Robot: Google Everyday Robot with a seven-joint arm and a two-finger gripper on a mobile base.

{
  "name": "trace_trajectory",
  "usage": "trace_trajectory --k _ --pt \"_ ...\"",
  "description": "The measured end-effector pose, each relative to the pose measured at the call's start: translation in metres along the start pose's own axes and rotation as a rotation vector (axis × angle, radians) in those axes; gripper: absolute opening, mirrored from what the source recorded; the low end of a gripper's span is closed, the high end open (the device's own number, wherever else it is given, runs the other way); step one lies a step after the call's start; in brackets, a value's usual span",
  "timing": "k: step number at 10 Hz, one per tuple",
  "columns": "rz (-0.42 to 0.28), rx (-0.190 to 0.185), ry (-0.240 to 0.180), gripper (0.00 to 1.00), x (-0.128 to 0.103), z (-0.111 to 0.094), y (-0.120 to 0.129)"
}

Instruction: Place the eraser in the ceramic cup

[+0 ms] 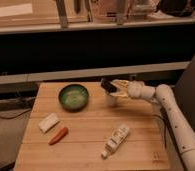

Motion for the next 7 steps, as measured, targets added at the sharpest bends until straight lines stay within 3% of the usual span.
trace_trajectory --k 7 --pt "-0.025 -0.017 0.009 0.8 -0.0025 -0.0011 -0.0017"
